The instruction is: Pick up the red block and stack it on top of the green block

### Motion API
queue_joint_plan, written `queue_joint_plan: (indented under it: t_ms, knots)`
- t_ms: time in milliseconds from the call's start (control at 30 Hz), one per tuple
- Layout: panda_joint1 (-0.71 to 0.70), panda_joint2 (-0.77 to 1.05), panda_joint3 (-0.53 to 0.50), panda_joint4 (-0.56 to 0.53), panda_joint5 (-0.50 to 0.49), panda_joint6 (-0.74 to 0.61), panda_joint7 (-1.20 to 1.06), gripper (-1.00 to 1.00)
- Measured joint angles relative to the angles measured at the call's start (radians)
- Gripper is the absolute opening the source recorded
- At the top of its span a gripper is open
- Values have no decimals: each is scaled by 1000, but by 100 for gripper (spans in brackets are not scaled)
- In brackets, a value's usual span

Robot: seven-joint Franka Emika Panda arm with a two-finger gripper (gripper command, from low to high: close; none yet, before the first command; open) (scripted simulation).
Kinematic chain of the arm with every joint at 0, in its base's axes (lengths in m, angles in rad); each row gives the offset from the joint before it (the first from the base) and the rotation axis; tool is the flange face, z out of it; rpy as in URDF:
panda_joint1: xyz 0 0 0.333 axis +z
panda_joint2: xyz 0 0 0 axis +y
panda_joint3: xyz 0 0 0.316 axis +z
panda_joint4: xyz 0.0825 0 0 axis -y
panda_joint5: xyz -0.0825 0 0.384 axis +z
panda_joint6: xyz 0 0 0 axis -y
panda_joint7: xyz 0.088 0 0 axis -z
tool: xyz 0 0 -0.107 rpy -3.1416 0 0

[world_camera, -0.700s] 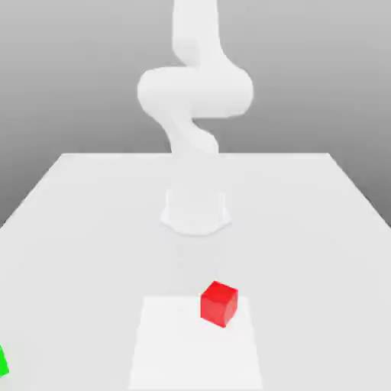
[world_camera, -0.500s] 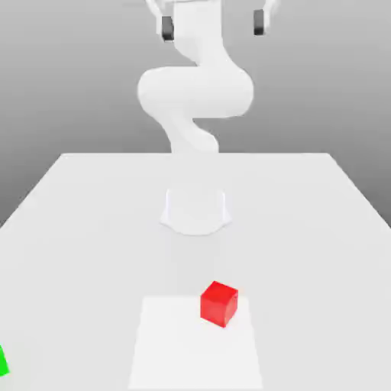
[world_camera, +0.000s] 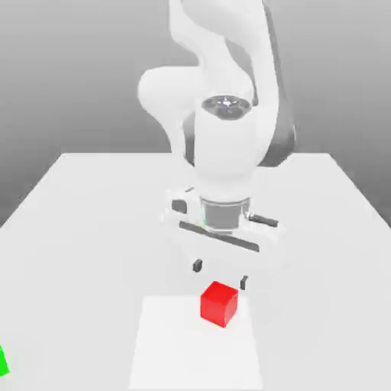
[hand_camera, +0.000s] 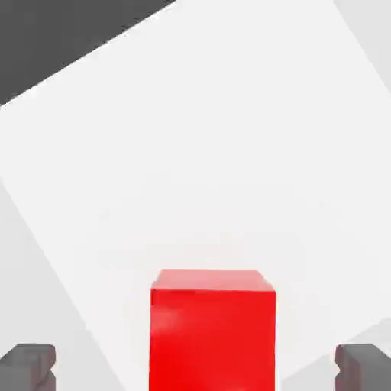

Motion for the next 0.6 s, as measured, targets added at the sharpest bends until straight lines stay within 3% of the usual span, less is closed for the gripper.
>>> queue_joint_plan:
  t_ms: [100,133,367,600]
  knots:
    - [63,110,-83,14,-90,91,68,0]
    - [84,137,-109,18,-107,114,80,-100]
    - [90,140,-115,18,-111,118,84,-100]
    - [65,-88,-42,-16,66,-73,-44,-100]
